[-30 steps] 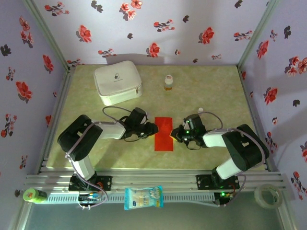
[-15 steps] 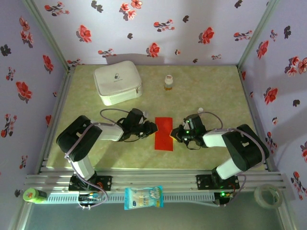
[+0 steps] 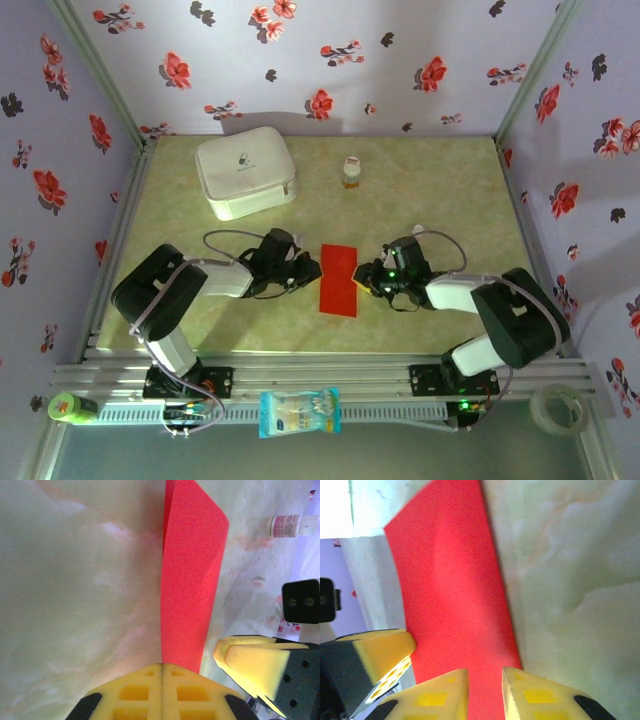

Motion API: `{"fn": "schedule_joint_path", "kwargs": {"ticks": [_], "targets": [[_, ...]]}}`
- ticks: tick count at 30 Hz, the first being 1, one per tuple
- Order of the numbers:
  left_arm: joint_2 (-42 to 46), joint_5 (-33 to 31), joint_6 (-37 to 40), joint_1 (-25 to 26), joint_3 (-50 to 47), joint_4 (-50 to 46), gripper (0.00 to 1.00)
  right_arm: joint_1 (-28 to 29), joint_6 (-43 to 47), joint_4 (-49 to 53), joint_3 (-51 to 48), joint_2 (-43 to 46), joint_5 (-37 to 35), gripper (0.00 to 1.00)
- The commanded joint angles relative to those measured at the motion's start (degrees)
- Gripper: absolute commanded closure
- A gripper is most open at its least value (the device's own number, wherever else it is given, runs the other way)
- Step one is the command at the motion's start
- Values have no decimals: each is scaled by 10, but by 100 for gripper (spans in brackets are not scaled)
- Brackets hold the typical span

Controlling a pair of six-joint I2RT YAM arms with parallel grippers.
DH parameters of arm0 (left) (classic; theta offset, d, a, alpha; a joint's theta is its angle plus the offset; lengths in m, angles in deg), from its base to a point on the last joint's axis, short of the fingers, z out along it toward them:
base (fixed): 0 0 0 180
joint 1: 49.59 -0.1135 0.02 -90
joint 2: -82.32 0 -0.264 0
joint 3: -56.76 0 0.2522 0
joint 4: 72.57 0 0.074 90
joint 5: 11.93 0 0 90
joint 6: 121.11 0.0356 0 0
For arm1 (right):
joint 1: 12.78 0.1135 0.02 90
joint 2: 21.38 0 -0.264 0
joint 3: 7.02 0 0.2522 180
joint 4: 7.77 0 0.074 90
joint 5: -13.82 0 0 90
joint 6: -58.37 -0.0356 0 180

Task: Fold a paper plane with a square sheet of paper (pick it up from the middle)
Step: Third fold the triangle at the center of the table.

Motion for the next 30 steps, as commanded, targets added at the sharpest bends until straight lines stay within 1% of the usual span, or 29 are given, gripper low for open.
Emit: {"fn": "schedule_joint_path", "kwargs": {"ticks": [1,3,5,6,9,12,15,19,21,24,30], "targets": [[34,-9,-11,-9,-14,-2,100,9,60,90,30,69,-39,73],[47,-10,-16,-11,-18,-17,100,21,99,143,47,108,-62,70],[61,-15,-20,-12,-22,-33,100,48,142,174,56,143,-93,61],[68,-17,-23,-12,-23,-41,100,70,170,181,60,162,-116,58],[85,-22,-28,-14,-26,-59,100,162,255,190,62,203,-219,53],[93,-25,-37,-16,-29,-61,100,250,342,145,45,211,-304,53],[97,-27,-44,-17,-31,-60,100,331,426,99,39,191,-363,52],[99,-30,-53,-18,-31,-53,100,431,538,95,67,124,-473,48],[97,-31,-58,-18,-31,-49,100,461,565,75,72,91,-519,46],[94,-31,-65,-18,-32,-40,100,498,581,36,73,51,-591,44],[94,-38,-80,-19,-40,-21,100,541,608,3,84,-18,-691,40]]}}
